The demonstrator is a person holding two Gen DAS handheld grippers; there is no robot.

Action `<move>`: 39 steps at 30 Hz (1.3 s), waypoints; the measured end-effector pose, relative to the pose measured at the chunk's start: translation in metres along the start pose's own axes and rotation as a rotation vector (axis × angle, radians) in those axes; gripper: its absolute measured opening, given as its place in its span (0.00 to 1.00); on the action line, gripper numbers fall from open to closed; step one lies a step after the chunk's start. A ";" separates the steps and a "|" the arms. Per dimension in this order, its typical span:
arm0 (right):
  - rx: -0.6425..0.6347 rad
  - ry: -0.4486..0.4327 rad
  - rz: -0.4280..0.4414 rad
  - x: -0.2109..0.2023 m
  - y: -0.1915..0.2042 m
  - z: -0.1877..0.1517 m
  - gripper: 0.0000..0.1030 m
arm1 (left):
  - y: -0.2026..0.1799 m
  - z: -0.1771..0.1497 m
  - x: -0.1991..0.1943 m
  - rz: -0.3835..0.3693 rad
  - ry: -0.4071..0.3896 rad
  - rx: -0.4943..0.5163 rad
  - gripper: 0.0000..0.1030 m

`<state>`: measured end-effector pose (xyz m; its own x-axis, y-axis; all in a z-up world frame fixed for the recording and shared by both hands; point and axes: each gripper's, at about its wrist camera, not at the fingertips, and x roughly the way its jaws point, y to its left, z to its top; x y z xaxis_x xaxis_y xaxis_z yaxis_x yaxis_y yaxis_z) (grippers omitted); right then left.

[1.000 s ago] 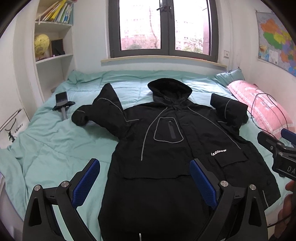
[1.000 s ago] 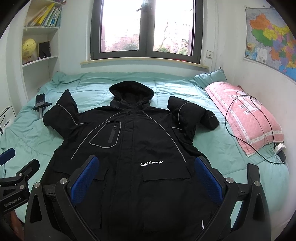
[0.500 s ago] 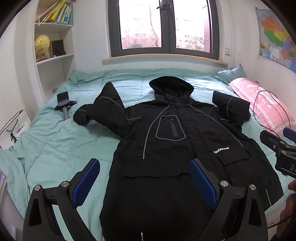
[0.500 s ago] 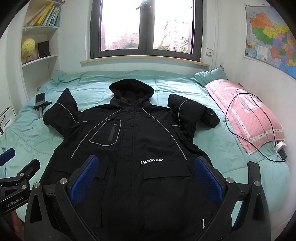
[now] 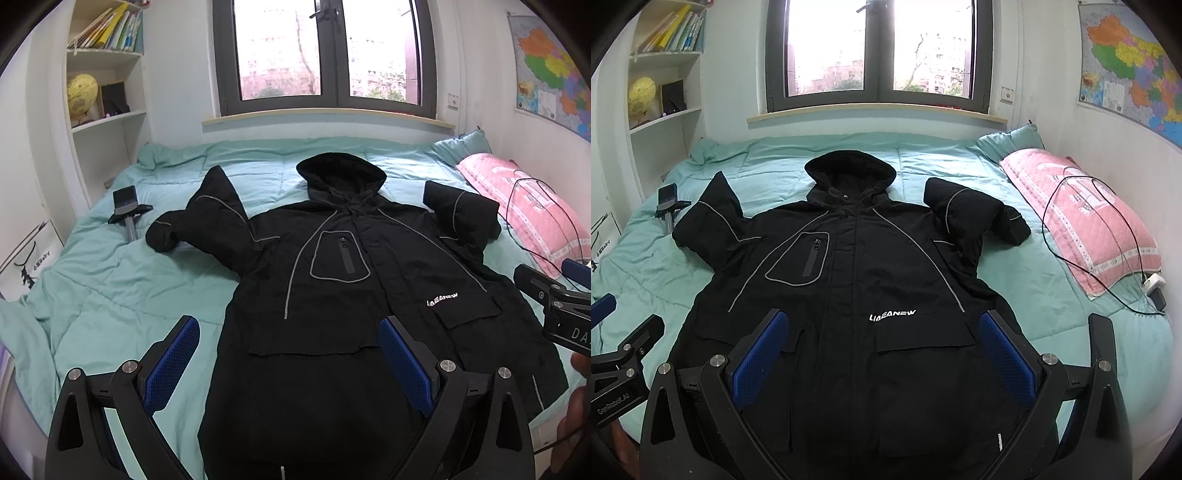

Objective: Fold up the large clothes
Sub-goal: 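Grasp the jacket sleeve cuff with the right gripper and lift it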

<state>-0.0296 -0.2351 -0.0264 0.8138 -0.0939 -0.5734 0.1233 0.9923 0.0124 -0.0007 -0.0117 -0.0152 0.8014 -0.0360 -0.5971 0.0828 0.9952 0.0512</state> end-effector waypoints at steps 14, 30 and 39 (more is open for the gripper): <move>-0.014 -0.030 -0.056 0.024 -0.015 0.011 1.00 | -0.026 0.034 0.021 -0.020 -0.019 0.033 0.95; 0.263 0.059 -0.063 0.145 -0.243 0.068 0.95 | -0.185 0.132 0.211 -0.308 0.148 0.071 0.95; 0.364 0.146 -0.070 0.280 -0.360 0.113 0.88 | -0.259 0.089 0.386 -0.334 0.462 0.060 0.88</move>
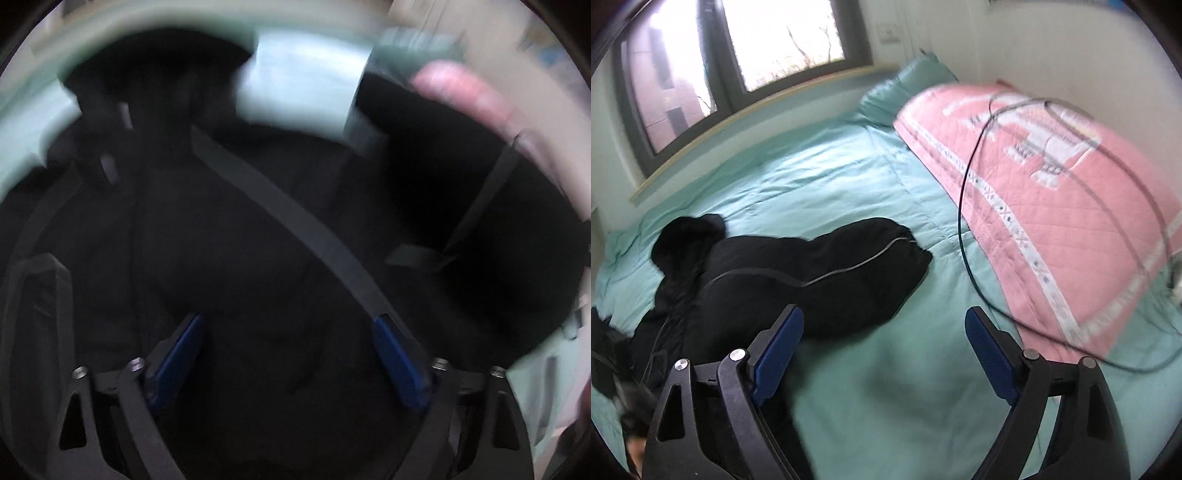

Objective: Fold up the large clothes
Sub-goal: 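Grasp the jacket sleeve cuff with the right gripper and lift it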

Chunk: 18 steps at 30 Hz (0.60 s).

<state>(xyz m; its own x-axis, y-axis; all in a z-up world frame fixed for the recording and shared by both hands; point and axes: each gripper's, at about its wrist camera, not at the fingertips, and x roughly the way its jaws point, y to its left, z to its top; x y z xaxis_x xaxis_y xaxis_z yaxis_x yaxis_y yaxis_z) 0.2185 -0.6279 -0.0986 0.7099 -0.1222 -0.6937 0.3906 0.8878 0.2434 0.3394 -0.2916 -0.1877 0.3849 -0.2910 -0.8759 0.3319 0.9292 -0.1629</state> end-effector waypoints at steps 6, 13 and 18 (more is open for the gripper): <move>0.113 0.106 0.048 0.095 -0.031 0.020 0.87 | -0.013 -0.013 0.003 0.024 -0.078 0.061 0.88; 0.220 0.179 0.183 0.174 -0.041 0.025 0.63 | -0.028 -0.026 0.003 0.052 -0.120 0.085 0.89; 0.076 0.090 0.178 0.134 -0.015 0.031 0.16 | -0.029 -0.037 -0.017 0.038 -0.150 0.090 0.88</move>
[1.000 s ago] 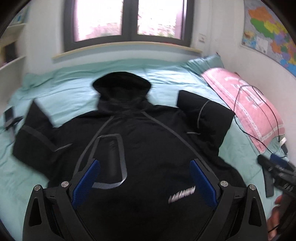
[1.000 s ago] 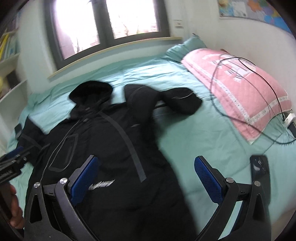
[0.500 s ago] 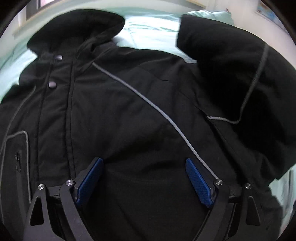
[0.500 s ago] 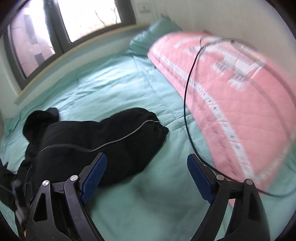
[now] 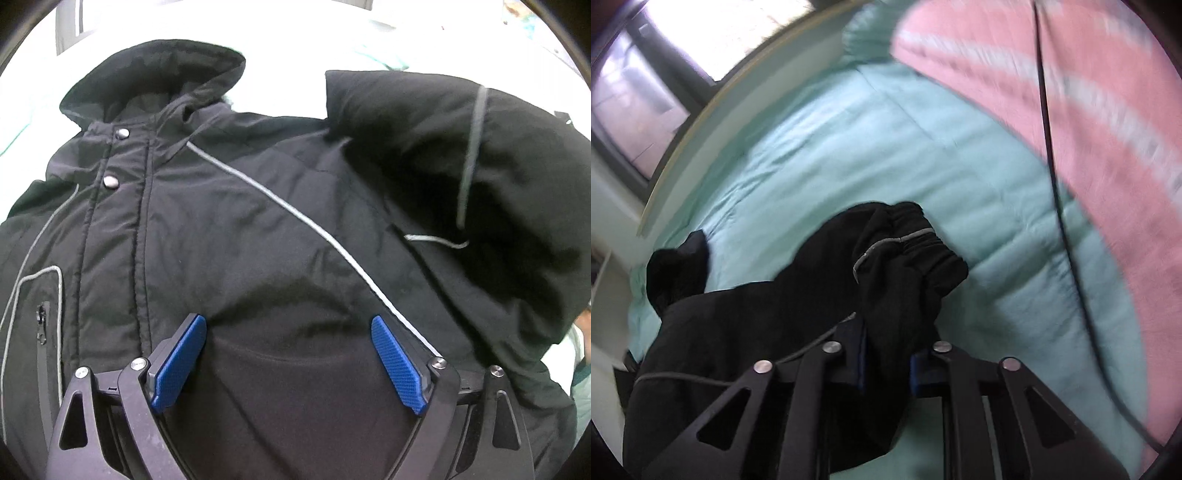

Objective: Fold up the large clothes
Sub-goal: 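Grasp the jacket sleeve cuff with the right gripper and lift it, then carry the sleeve across the jacket body and release it with the right gripper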

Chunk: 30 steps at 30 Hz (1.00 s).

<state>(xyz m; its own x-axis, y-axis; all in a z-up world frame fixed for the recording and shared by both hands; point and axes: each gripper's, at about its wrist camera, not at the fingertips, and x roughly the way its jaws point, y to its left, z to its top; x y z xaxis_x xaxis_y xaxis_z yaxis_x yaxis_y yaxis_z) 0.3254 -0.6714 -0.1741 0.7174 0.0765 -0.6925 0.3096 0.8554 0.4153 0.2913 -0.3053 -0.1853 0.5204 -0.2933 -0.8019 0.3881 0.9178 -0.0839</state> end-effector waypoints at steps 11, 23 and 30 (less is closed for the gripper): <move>-0.167 -0.343 -0.441 -0.217 -0.014 0.016 0.16 | -0.071 0.046 -0.060 -0.239 -0.049 0.143 0.82; -0.084 -0.197 -0.254 -0.194 -0.066 -0.012 0.15 | -0.127 0.031 0.005 -0.305 0.155 0.189 0.82; -0.233 -0.212 -0.078 -0.213 0.037 -0.023 0.15 | -0.053 0.020 -0.095 -0.263 -0.043 0.169 0.82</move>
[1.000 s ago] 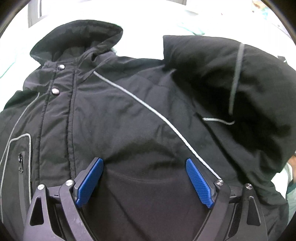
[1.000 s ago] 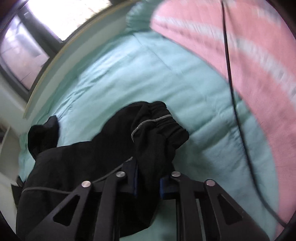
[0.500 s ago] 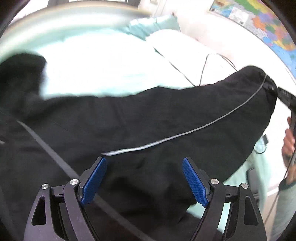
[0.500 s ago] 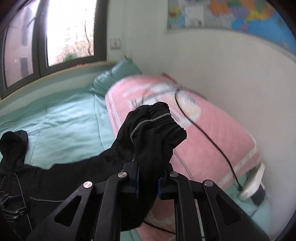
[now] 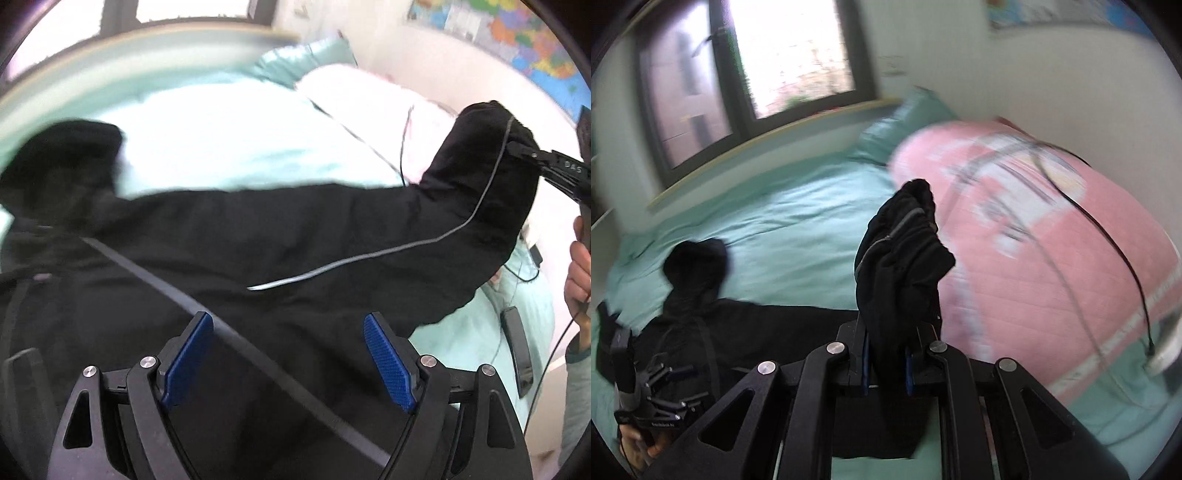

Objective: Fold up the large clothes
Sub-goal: 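Carry the sleeve across the jacket body and release it with the right gripper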

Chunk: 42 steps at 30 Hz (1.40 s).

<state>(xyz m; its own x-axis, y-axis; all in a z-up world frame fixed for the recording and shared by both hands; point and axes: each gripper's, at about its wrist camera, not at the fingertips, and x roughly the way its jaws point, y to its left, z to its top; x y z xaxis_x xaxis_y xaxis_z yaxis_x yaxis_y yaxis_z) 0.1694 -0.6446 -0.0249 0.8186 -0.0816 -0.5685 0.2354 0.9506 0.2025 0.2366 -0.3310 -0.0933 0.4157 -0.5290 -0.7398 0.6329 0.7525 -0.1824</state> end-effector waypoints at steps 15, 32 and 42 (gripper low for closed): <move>-0.337 0.158 0.309 0.037 0.328 -0.051 0.15 | 0.180 -0.100 -0.179 0.233 -0.213 -0.278 0.82; -0.451 0.466 0.425 0.165 0.477 -0.201 0.21 | 0.266 -0.167 -0.181 0.165 -0.193 -0.547 0.82; -0.284 0.350 0.551 0.083 0.384 -0.141 0.67 | 0.252 -0.123 -0.149 0.016 -0.032 -0.489 0.82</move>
<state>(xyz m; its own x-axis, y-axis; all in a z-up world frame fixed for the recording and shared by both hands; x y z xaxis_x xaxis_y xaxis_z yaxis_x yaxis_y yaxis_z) 0.2537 -0.2442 -0.1063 0.5512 0.4893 -0.6758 -0.3492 0.8709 0.3458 0.2540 -0.0145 -0.1087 0.4478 -0.5217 -0.7262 0.2488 0.8528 -0.4592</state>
